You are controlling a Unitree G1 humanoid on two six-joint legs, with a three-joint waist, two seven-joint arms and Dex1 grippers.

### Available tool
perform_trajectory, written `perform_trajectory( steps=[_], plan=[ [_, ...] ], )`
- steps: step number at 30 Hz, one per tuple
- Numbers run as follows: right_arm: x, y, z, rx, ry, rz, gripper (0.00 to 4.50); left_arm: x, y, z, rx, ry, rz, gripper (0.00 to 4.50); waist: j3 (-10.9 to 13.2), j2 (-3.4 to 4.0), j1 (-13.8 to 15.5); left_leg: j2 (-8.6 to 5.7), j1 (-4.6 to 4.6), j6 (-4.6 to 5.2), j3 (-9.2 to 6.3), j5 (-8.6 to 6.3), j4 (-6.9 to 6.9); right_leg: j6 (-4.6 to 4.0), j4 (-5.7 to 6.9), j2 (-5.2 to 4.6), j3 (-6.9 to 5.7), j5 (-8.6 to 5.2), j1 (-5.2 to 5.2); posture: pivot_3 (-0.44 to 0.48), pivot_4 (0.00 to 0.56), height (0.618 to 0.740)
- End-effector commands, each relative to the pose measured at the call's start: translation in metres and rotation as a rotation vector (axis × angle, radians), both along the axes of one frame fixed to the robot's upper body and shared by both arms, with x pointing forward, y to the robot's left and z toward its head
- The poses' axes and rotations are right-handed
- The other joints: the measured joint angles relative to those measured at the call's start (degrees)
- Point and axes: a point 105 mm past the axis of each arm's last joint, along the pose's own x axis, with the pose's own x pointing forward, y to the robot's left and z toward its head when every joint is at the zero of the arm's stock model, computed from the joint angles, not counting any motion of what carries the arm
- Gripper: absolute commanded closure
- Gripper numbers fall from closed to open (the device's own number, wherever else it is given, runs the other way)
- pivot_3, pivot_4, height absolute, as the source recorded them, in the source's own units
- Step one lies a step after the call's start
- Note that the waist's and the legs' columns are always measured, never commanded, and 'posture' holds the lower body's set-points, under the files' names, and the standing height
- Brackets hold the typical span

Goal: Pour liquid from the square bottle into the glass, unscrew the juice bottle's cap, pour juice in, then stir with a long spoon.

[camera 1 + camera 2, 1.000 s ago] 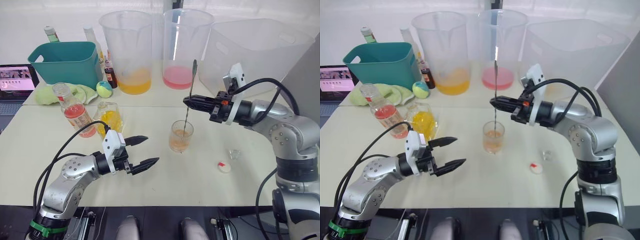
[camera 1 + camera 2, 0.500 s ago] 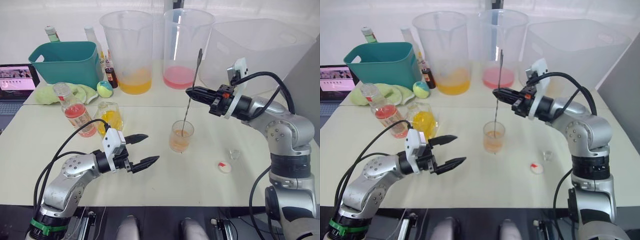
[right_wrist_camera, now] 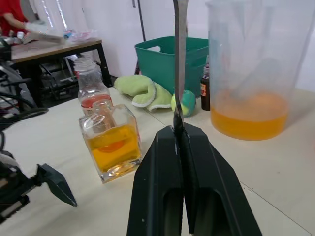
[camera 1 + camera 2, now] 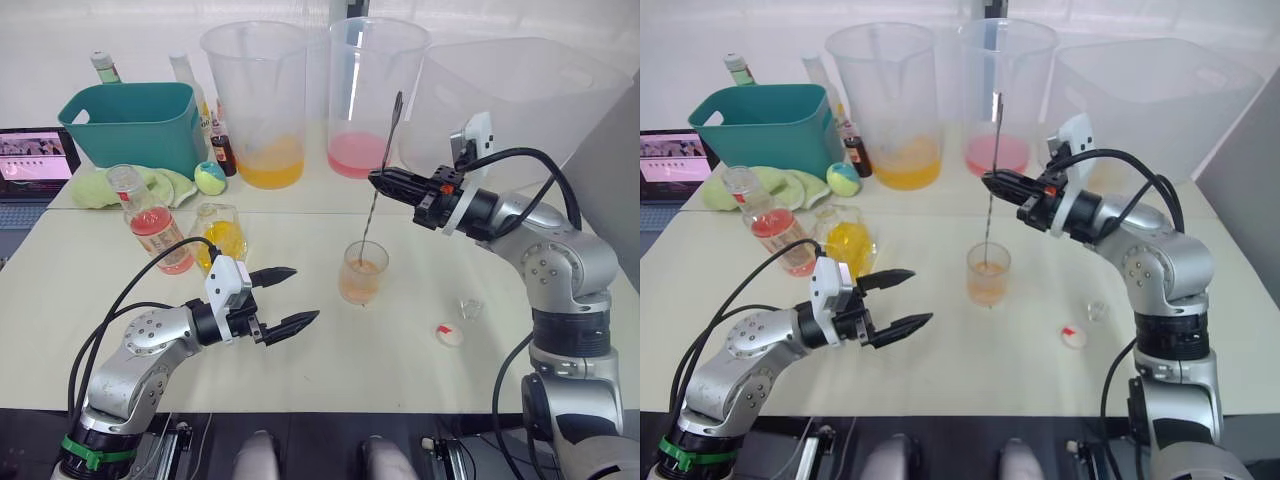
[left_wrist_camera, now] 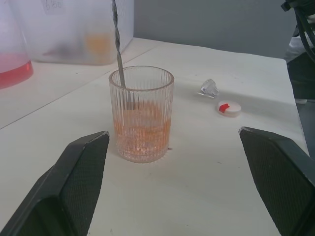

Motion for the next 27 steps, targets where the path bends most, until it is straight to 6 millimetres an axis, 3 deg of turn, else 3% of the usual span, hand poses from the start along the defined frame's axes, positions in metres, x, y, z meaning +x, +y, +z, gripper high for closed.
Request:
perform_trajectory(
  steps=[1, 6, 15, 27],
  plan=[
    [-0.014, -0.001, 0.020, 0.076, -0.049, 0.049, 4.50, -0.002, 0.001, 0.005, 0.004, -0.031, 0.002, 0.04, 0.0, 0.00, 0.0, 0.00, 0.00, 0.00, 0.00, 0.00, 0.00, 0.00, 0.00, 0.00, 0.00, 0.00, 0.00, 0.000, 0.150, 0.724],
    [-0.015, 0.001, 0.019, 0.092, -0.031, 0.063, 4.50, -0.001, 0.001, 0.005, 0.006, -0.033, 0.006, 0.04, 0.0, 0.00, 0.0, 0.00, 0.01, 0.00, 0.00, 0.00, 0.00, 0.00, 0.00, 0.00, 0.00, 0.00, 0.01, 0.000, 0.150, 0.724],
    [-0.007, -0.004, -0.011, -0.005, -0.003, 0.009, 4.50, 0.000, 0.002, 0.005, 0.003, -0.035, 0.014, 0.04, 0.0, 0.01, 0.0, 0.00, 0.00, 0.00, 0.00, 0.00, 0.00, 0.00, 0.01, 0.00, 0.00, 0.00, 0.00, 0.000, 0.150, 0.724],
    [-0.011, -0.015, 0.000, -0.158, -0.104, -0.007, 4.50, -0.001, 0.001, 0.004, 0.004, -0.027, 0.011, 0.04, 0.0, 0.00, 0.2, 0.00, 0.00, -0.01, 0.00, 0.00, 0.02, 0.00, -0.01, -0.01, 0.00, 0.00, 0.02, 0.000, 0.150, 0.724]
  ],
)
